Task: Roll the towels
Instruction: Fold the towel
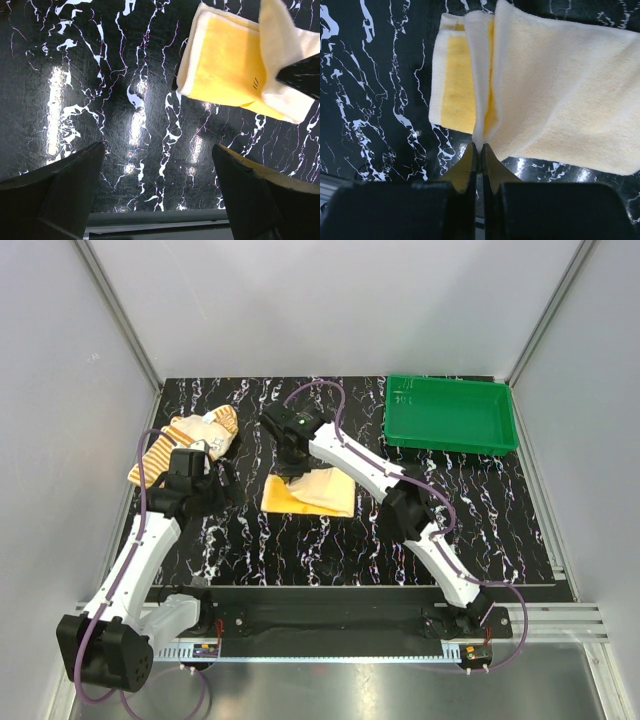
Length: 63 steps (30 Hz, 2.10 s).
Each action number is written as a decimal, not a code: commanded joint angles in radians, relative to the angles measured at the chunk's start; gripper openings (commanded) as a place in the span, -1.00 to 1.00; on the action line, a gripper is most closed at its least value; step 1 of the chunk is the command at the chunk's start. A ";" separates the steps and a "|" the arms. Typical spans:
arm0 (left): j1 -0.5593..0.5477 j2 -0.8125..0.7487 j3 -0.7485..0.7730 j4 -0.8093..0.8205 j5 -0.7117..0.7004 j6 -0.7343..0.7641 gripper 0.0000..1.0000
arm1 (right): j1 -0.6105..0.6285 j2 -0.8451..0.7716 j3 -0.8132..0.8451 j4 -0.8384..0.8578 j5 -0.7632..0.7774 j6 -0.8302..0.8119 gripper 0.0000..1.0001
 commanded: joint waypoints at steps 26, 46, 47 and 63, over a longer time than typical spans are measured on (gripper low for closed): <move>0.006 -0.001 -0.006 0.024 -0.032 0.006 0.91 | 0.116 0.085 -0.043 0.265 -0.121 -0.002 0.98; 0.003 0.059 0.043 0.097 -0.058 -0.038 0.70 | -0.120 -0.802 -1.027 0.604 -0.034 -0.038 0.99; -0.001 0.079 0.054 0.108 -0.029 -0.052 0.68 | -0.148 -0.829 -1.087 0.636 -0.067 -0.032 0.99; -0.172 0.643 0.372 0.185 -0.101 -0.034 0.36 | -0.298 -0.762 -1.394 0.900 -0.357 -0.032 0.79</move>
